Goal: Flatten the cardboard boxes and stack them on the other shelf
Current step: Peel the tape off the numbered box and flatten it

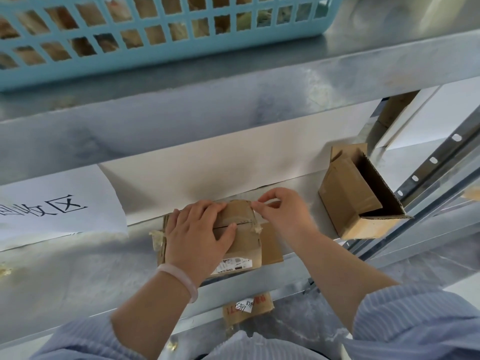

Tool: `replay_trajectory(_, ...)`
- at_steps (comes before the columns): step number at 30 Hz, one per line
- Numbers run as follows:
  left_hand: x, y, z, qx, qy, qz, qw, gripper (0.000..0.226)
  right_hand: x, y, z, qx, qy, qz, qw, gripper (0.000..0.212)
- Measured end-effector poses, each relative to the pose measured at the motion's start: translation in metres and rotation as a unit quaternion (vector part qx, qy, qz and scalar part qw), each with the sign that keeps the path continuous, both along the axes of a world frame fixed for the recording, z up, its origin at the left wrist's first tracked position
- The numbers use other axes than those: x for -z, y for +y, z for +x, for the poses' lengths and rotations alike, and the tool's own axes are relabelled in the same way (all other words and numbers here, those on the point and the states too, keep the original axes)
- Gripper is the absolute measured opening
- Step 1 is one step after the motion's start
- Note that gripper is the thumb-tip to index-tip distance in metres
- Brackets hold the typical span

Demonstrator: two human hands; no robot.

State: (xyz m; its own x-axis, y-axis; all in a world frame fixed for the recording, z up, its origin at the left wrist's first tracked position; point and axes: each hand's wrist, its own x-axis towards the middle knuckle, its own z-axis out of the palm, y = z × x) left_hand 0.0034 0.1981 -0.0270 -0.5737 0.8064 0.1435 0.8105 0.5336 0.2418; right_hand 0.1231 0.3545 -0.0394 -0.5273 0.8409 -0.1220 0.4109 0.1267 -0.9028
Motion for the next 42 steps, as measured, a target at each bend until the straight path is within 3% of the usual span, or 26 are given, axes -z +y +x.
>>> replay_trajectory(4, 0.000, 0.000, -0.001, 0.002, -0.011, 0.005, 1.000, 0.054, 0.004, -0.004, 0.004, -0.065, -0.018, 0.050, 0.996, 0.009)
replay_trajectory(7, 0.001, 0.000, -0.002, 0.009, -0.012, 0.004, 1.000, 0.059, 0.008, -0.007, 0.007, -0.065, 0.042, -0.033, 0.996, 0.017)
replay_trajectory(9, 0.001, -0.001, -0.002, 0.015, -0.007, -0.004, 1.000, 0.061, 0.006, -0.006, 0.003, -0.032, 0.032, -0.059, 0.997, 0.007)
replay_trajectory(13, 0.003, -0.002, -0.003, 0.015, 0.004, -0.017, 1.000, 0.063, 0.000, -0.004, -0.005, -0.043, -0.050, 0.007, 0.998, 0.010)
replay_trajectory(16, 0.004, -0.002, -0.002, 0.016, 0.019, -0.020, 0.999, 0.066, 0.000, -0.007, -0.001, -0.091, -0.048, 0.025, 0.994, 0.015)
replay_trajectory(19, 0.004, -0.001, -0.002, 0.014, 0.022, -0.024, 0.999, 0.068, 0.000, -0.003, 0.012, -0.118, 0.038, -0.109, 0.986, 0.020)
replay_trajectory(21, 0.005, 0.000, -0.002, 0.015, 0.024, -0.023, 0.999, 0.068, -0.002, -0.001, 0.019, -0.129, 0.096, -0.234, 0.959, 0.023)
replay_trajectory(23, 0.005, -0.001, -0.002, 0.018, 0.026, -0.024, 0.999, 0.067, -0.003, -0.001, 0.020, -0.098, 0.132, -0.294, 0.941, 0.020)
replay_trajectory(26, 0.005, -0.001, -0.002, 0.019, 0.028, -0.018, 0.999, 0.066, -0.001, -0.007, 0.013, -0.022, 0.106, -0.233, 0.967, 0.006)
replay_trajectory(29, 0.006, -0.001, -0.001, 0.018, 0.028, -0.010, 0.999, 0.065, 0.002, -0.013, 0.010, 0.028, 0.067, -0.114, 0.991, 0.010)
replay_trajectory(33, 0.006, 0.000, -0.001, 0.020, 0.032, -0.012, 0.999, 0.065, 0.005, -0.017, 0.015, -0.034, -0.021, 0.016, 0.999, 0.009)
replay_trajectory(37, 0.005, 0.000, -0.001, 0.021, 0.043, -0.027, 0.998, 0.067, 0.003, -0.019, 0.021, -0.053, -0.015, 0.000, 0.998, 0.003)
replay_trajectory(42, 0.005, -0.001, 0.000, 0.020, 0.046, -0.046, 0.998, 0.071, -0.008, -0.015, 0.013, -0.071, -0.070, 0.034, 0.994, 0.011)
